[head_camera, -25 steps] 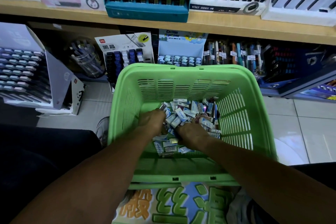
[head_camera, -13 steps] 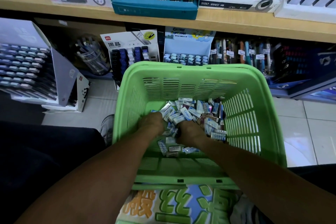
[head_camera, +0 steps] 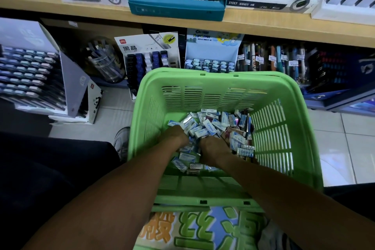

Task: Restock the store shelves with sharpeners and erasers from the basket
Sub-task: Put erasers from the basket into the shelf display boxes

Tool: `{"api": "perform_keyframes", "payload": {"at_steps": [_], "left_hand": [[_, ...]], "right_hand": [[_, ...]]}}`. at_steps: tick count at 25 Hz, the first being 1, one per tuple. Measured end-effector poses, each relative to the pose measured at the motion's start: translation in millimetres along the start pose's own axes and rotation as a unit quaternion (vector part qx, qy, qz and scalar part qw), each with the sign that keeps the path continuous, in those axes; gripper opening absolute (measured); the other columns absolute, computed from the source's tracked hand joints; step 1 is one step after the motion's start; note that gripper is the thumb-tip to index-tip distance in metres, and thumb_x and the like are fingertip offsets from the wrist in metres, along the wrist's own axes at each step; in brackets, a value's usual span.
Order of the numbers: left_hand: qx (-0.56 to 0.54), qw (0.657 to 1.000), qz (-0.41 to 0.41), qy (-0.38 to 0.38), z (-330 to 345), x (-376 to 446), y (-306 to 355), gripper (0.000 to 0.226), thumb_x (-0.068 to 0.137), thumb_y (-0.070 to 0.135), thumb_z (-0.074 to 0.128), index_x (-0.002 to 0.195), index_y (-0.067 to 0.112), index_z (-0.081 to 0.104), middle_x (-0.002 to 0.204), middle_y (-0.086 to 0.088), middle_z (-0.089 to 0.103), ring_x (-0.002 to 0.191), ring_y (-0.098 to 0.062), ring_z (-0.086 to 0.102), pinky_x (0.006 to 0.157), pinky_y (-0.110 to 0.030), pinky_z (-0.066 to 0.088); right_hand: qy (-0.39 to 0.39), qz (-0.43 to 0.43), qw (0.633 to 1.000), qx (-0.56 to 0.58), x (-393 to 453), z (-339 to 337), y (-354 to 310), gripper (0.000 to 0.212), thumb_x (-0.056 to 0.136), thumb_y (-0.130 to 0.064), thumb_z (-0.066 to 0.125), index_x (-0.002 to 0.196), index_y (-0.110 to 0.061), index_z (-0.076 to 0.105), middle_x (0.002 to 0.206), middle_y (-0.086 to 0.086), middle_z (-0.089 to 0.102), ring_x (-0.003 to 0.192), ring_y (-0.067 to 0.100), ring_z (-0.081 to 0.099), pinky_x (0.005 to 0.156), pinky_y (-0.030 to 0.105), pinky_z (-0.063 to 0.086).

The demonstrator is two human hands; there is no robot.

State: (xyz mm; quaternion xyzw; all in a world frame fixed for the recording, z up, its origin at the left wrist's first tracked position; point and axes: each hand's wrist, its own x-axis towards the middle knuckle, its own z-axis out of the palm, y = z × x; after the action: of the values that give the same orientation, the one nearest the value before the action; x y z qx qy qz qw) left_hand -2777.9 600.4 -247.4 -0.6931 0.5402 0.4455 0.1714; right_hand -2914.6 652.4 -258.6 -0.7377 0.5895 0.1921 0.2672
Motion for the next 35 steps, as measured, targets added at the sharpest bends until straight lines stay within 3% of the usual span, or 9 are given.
{"api": "perform_keyframes", "payload": {"at_steps": [6, 10, 14, 18, 21, 24, 28, 32, 35], "left_hand": [[-0.177, 0.983, -0.023, -0.047, -15, -15, 8, 0.017, 0.089, 0.000, 0.048, 0.074, -0.002, 0.057, 0.051, -0.014, 0.057, 0.033, -0.017, 0.047, 0.037, -0.016, 0.034], [-0.370, 0.921, 0.003, -0.122, -27, -35, 18, 0.015, 0.087, -0.010, 0.041, 0.084, -0.003, 0.054, 0.072, -0.018, 0.061, 0.056, -0.029, 0.065, 0.052, -0.036, 0.058], [-0.462, 0.865, 0.069, -0.185, -48, -68, 43, 0.030, 0.089, -0.005, 0.038, 0.108, 0.005, 0.060, 0.101, -0.019, 0.066, 0.080, -0.034, 0.068, 0.065, -0.048, 0.062], [-0.473, 0.854, 0.099, -0.193, -66, -97, 67, 0.021, 0.098, 0.017, 0.051, 0.100, -0.001, 0.062, 0.087, -0.016, 0.066, 0.066, -0.025, 0.064, 0.060, -0.034, 0.059], [-0.473, 0.837, 0.152, -0.229, -78, -130, 94, 0.035, 0.099, 0.023, 0.058, 0.124, -0.002, 0.056, 0.109, -0.024, 0.070, 0.081, -0.031, 0.071, 0.080, -0.043, 0.060], [-0.465, 0.832, 0.220, -0.207, -96, -168, 120, 0.032, 0.102, 0.018, 0.052, 0.128, -0.001, 0.051, 0.101, -0.021, 0.071, 0.078, -0.031, 0.071, 0.058, -0.040, 0.061], [-0.407, 0.840, 0.304, -0.190, -127, -225, 178, 0.032, 0.102, 0.025, 0.053, 0.126, 0.003, 0.057, 0.093, -0.018, 0.072, 0.072, -0.030, 0.071, 0.053, -0.035, 0.058], [-0.326, 0.867, 0.365, -0.098, -150, -287, 246, 0.032, 0.097, 0.037, 0.062, 0.116, 0.011, 0.061, 0.074, -0.007, 0.065, 0.052, -0.018, 0.059, 0.038, -0.020, 0.040], [-0.298, 0.849, 0.424, -0.106, -158, -320, 282, 0.027, 0.093, 0.034, 0.069, 0.106, 0.013, 0.058, 0.068, -0.005, 0.055, 0.050, -0.015, 0.051, 0.034, -0.016, 0.029]], "right_hand": [[-0.060, 0.011, 0.971, 0.230, -6, -23, 12, 0.017, 0.079, -0.019, 0.079, 0.068, -0.015, 0.067, 0.068, 0.003, 0.065, 0.063, 0.018, 0.065, 0.066, 0.030, 0.057], [-0.037, 0.048, 0.929, 0.366, -20, -65, 21, 0.026, 0.080, -0.024, 0.081, 0.067, -0.007, 0.065, 0.054, 0.002, 0.057, 0.047, 0.013, 0.050, 0.045, 0.020, 0.042], [0.009, 0.042, 0.925, 0.377, -44, -107, 26, 0.035, 0.078, -0.028, 0.083, 0.081, 0.004, 0.070, 0.063, 0.008, 0.064, 0.048, 0.014, 0.054, 0.050, 0.028, 0.046], [0.009, 0.058, 0.936, 0.346, -75, -153, 28, 0.026, 0.081, -0.032, 0.080, 0.082, -0.014, 0.062, 0.069, -0.002, 0.060, 0.055, 0.008, 0.056, 0.048, 0.018, 0.046], [0.029, 0.034, 0.915, 0.402, -117, -189, 40, 0.037, 0.077, -0.027, 0.084, 0.101, -0.009, 0.064, 0.069, 0.004, 0.062, 0.061, 0.017, 0.059, 0.060, 0.025, 0.052], [0.042, -0.046, 0.862, 0.504, -163, -226, 59, 0.057, 0.077, -0.007, 0.081, 0.126, -0.002, 0.054, 0.067, 0.010, 0.069, 0.057, 0.020, 0.065, 0.054, 0.026, 0.053], [0.132, -0.080, 0.842, 0.517, -220, -283, 86, 0.054, 0.076, -0.001, 0.082, 0.121, 0.001, 0.050, 0.067, 0.013, 0.069, 0.053, 0.021, 0.061, 0.052, 0.029, 0.048], [0.228, -0.087, 0.819, 0.519, -276, -331, 122, 0.050, 0.079, 0.003, 0.079, 0.122, -0.003, 0.054, 0.065, 0.014, 0.064, 0.049, 0.019, 0.057, 0.047, 0.024, 0.043], [0.290, -0.104, 0.806, 0.505, -315, -355, 149, 0.038, 0.083, 0.005, 0.074, 0.118, -0.007, 0.064, 0.063, 0.011, 0.064, 0.053, 0.020, 0.059, 0.049, 0.024, 0.044]]}}
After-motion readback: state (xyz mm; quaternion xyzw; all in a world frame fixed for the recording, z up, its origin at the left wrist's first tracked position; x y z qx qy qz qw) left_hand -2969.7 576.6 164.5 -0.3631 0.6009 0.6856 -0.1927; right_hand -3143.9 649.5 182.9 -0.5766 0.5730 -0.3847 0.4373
